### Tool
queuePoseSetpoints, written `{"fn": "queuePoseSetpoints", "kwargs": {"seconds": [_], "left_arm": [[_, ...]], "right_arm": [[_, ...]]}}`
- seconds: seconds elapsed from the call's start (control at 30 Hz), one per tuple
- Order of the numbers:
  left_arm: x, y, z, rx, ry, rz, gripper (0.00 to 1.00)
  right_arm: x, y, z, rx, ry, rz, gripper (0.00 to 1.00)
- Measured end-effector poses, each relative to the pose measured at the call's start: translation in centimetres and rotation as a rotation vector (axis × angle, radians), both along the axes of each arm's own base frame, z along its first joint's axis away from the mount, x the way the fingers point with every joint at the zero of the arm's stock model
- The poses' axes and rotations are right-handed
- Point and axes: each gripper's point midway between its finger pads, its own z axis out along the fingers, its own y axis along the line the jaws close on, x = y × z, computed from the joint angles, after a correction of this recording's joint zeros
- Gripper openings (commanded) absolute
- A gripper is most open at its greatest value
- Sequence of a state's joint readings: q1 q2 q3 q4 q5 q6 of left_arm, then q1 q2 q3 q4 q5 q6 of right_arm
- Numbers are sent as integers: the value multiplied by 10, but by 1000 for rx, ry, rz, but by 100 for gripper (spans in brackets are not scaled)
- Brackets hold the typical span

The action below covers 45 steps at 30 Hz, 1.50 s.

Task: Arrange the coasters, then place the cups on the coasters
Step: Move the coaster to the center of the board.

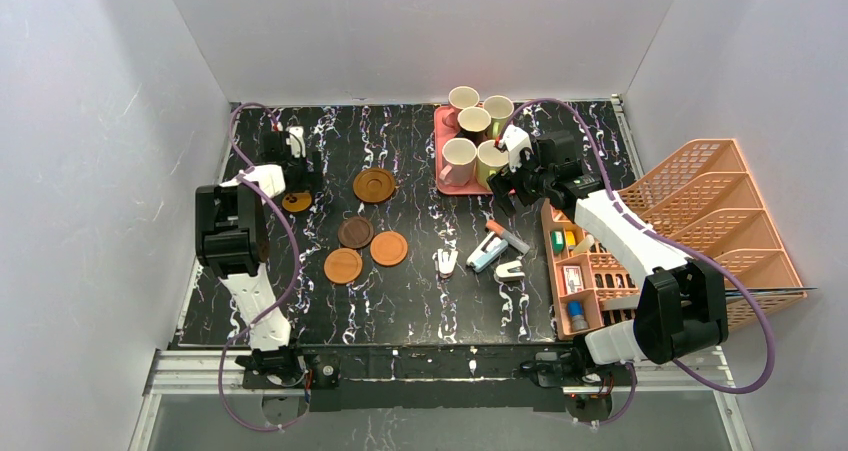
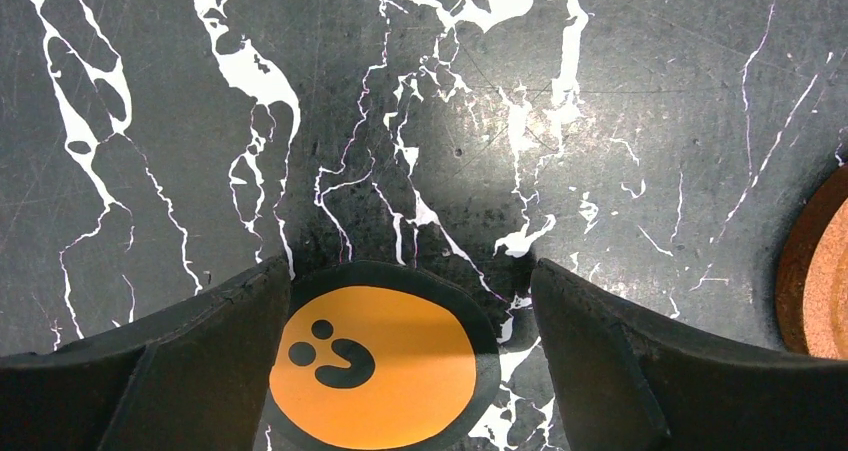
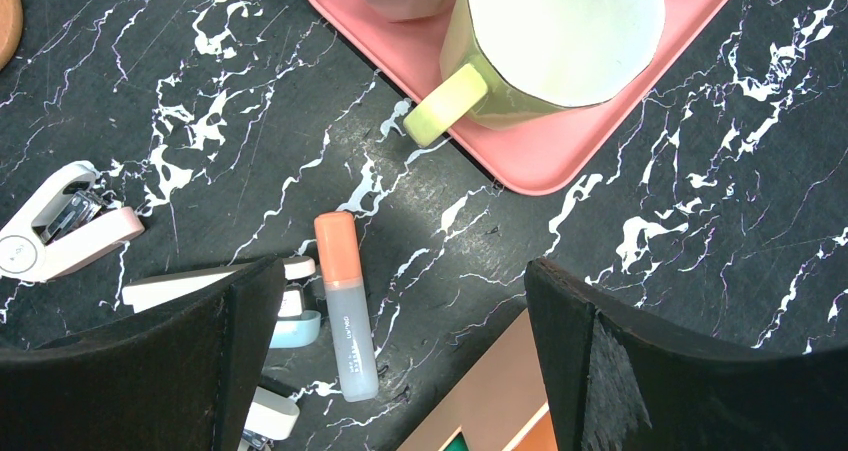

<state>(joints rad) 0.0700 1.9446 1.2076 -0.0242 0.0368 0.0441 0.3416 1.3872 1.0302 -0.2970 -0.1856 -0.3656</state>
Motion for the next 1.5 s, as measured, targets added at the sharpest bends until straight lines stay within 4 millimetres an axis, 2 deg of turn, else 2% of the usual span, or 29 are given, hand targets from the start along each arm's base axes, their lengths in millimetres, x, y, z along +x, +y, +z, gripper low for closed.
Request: {"fn": "queuePoseSetpoints", "kwargs": {"seconds": [0.23,0.5,0.7,1.0,1.5], "left_arm": [[4,-3,0,-1,3,-7,86],[2,-2,1,2,9,-1,94],[-18,7,2,2,47,27,98],[-67,19,1,13,109,40,98],[-83,14,5,5,96,-4,98]], "right_arm": [[0,0,0,0,0,0,98],[0,0,0,0,0,0,98],[0,0,0,0,0,1,98],[0,0,0,0,0,1,98],[0,0,0,0,0,0,98]]}}
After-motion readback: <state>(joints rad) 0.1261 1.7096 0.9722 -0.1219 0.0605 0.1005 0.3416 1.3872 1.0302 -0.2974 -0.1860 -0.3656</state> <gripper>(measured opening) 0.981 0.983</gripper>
